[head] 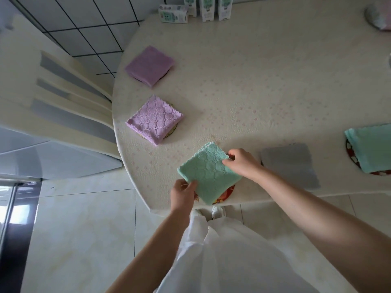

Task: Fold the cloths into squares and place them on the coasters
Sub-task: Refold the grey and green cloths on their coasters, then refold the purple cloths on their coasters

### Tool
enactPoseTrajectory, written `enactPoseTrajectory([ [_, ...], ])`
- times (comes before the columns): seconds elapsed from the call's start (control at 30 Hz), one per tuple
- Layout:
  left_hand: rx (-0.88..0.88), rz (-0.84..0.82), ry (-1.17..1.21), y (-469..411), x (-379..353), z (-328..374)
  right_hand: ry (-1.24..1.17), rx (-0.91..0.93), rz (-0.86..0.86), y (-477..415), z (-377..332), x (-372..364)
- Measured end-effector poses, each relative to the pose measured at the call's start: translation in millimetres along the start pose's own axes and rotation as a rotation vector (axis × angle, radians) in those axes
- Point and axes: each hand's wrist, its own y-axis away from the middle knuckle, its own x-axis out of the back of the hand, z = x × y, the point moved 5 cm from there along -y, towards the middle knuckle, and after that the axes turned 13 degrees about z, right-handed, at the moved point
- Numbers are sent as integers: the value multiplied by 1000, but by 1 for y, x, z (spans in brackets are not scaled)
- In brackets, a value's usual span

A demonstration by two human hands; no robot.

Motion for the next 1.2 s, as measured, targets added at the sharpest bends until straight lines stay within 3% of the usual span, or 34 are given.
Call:
enactPoseTrajectory([
  [0.23, -209, -123, -198, -15, -2, 39, -315, -34, 20, 37, 20, -17],
  [0.33, -284, -188, -347, -14, -4, 38, -318, -57, 78, 43, 30, -21],
  [0.67, -499, 49, -559, -14, 0, 20, -25, 82, 197, 48, 36, -25],
  [0.9, -508, 149, -639, -22, 12, 19, 70, 58, 223, 35, 30, -17],
  [1.2, -502, 203, -526, -57, 27, 73, 44, 236, 307, -13, -39, 7],
])
